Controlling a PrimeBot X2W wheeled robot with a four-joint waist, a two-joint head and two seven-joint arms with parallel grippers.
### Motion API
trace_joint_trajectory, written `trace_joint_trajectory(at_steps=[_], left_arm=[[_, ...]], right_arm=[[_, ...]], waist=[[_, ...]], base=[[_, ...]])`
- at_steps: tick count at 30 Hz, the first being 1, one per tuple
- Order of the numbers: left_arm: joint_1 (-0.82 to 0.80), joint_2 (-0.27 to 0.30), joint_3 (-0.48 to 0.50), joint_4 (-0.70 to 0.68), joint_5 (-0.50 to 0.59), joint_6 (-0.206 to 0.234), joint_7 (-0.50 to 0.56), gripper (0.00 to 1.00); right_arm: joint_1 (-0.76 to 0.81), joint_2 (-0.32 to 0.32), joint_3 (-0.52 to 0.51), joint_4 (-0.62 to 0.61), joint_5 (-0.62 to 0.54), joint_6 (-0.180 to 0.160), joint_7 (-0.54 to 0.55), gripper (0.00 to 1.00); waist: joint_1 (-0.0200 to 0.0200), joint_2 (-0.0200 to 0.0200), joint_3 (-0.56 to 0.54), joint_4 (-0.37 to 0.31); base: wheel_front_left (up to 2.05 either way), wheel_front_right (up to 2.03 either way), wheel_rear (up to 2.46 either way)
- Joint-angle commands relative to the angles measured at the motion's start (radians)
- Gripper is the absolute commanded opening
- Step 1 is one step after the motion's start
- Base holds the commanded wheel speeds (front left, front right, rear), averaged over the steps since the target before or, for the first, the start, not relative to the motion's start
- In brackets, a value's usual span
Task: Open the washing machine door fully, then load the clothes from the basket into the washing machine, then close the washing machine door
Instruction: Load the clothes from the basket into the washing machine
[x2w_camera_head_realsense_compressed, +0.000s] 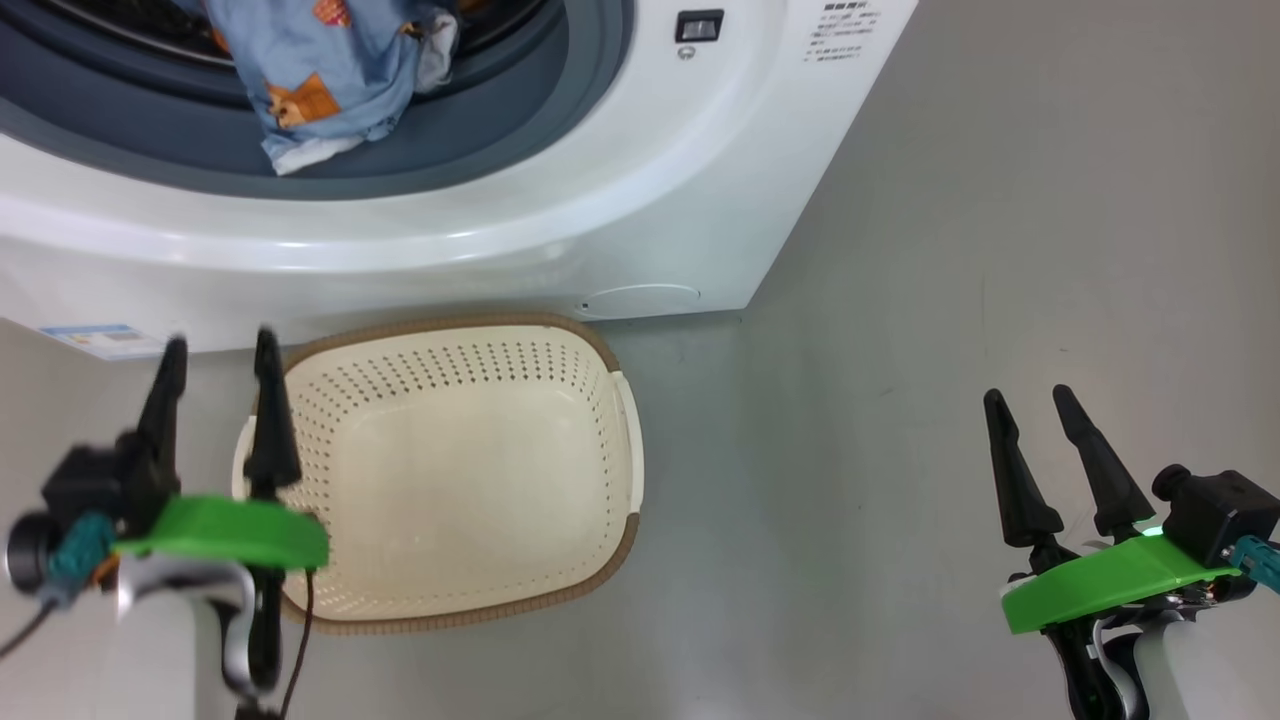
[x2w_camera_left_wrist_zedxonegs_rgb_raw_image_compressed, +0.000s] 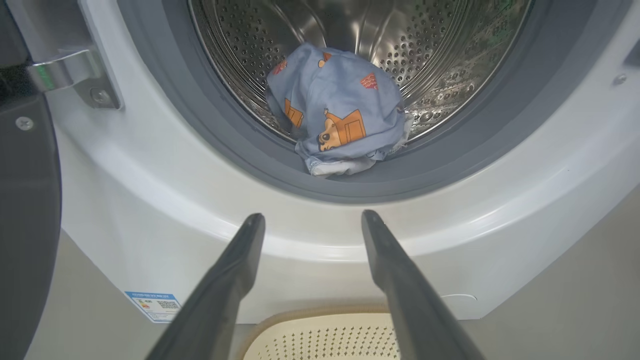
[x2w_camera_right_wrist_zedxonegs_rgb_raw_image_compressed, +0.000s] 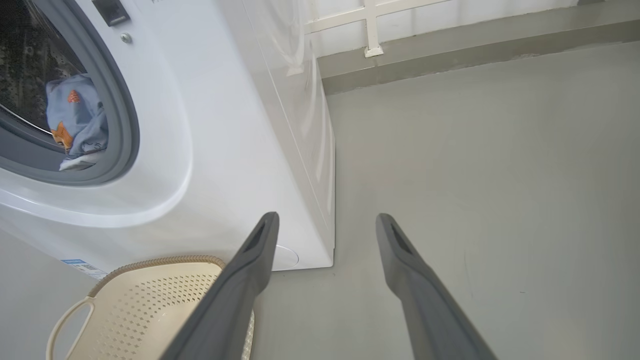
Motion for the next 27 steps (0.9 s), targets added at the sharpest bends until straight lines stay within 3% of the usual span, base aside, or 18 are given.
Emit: trace_joint_trajectory(at_steps=[1, 27], left_arm=[[-0.049, 0.018, 0.018, -0.007, 0.001, 0.000, -0.006, 1.00], [-0.598, 0.060, -0.053, 0.449, 0.034, 0.003, -0.006, 1.00]], right_arm=[[0.000, -0.003, 0.018, -0.027, -0.009, 0.003, -0.005, 1.00], [-0.074, 0.021, 0.049, -0.023, -0.002, 0.003, -0.005, 1.00]], waist=[[0.0000, 0.0000, 0.012, 0.001], [0.0000, 0.0000, 0.108, -0.024]], base=[[0.00, 0.00, 0.00], [0.00, 0.00, 0.00]])
